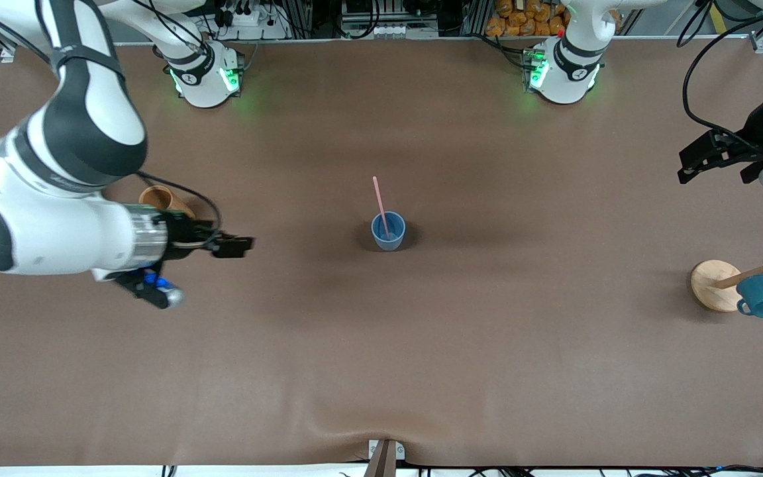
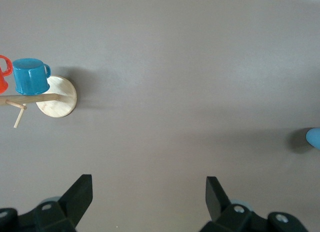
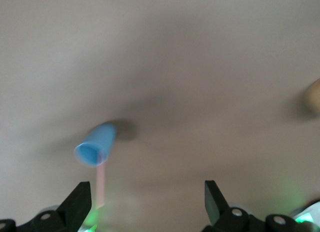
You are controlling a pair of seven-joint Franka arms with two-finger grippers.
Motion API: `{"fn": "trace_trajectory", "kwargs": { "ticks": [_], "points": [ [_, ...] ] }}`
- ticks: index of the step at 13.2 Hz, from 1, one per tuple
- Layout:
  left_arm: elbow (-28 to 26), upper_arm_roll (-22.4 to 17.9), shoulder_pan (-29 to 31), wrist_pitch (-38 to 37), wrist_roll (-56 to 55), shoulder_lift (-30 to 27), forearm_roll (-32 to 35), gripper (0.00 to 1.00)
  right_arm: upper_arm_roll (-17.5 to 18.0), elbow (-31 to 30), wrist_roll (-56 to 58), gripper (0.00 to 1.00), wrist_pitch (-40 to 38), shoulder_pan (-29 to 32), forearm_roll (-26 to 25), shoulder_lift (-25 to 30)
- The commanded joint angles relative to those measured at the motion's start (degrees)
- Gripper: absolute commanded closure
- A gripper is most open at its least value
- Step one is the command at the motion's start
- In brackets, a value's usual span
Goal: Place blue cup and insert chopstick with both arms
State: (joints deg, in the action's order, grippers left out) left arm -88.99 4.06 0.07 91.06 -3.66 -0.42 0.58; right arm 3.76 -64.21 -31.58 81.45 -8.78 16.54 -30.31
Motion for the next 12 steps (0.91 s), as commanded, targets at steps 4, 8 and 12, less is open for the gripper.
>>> {"fn": "trace_trajectory", "kwargs": {
  "ticks": [4,8,12],
  "points": [
    [1.2,-0.3,0.3,-0.1,0.7,0.6,-0.6,0.0,1.2,-1.9,28.1,0.0,0.1,8.5,-15.1,5.1],
    [1.2,-0.4,0.3,-0.1,0.7,0.6,-0.8,0.0,1.1,-9.8,39.7,0.0,0.1,14.4,-15.7,13.9],
    [1.2,-0.3,0.4,-0.1,0.7,0.6,-0.8,0.0,1.0,-26.0,40.0,0.0,4.7,15.4,-17.9,29.7]
  ]
}}
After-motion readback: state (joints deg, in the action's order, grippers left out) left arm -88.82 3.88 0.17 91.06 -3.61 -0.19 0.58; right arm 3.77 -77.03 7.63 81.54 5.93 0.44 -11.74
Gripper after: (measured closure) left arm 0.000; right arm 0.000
